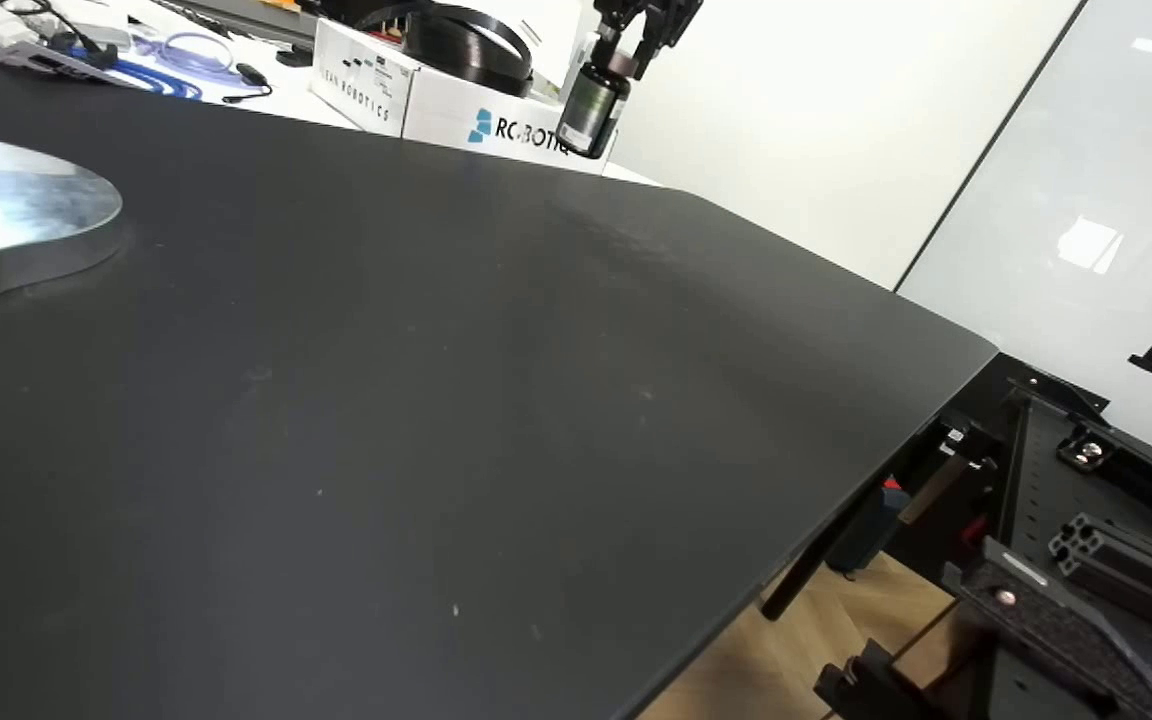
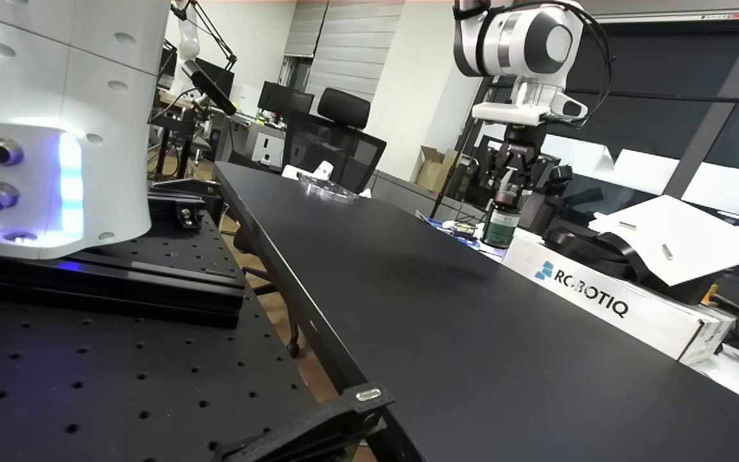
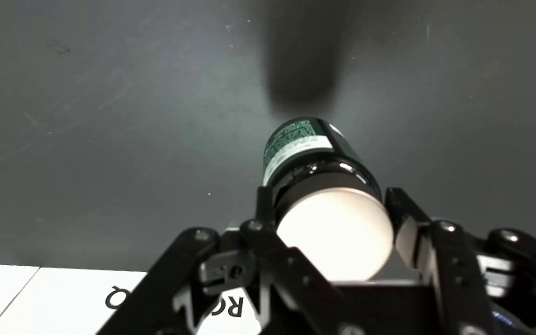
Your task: Move the bottle backwards
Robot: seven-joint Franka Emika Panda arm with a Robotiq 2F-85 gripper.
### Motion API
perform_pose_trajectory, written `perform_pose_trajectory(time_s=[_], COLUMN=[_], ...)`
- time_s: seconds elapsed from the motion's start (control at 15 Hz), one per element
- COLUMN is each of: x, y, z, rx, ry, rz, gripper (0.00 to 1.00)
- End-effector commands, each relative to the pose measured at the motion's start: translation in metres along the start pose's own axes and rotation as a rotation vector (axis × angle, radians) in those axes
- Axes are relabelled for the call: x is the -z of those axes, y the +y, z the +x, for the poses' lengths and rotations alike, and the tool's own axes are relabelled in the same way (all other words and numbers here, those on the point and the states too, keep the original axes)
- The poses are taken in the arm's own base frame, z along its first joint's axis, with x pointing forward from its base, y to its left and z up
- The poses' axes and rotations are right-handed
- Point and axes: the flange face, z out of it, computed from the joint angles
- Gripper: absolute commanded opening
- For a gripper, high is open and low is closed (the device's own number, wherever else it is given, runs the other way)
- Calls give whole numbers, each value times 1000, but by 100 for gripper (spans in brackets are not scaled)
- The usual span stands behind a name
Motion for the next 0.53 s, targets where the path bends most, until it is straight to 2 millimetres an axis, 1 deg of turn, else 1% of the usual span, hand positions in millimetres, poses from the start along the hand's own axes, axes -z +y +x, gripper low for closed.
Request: perform_pose_trajectory(time_s=[0.0,0.2,0.47], x=[-25,-45,-63], y=[1,6,13], z=[34,42,47], rx=[-42,-64,-80], ry=[-51,-85,-122], rz=[53,64,60], gripper=[36,36,36])
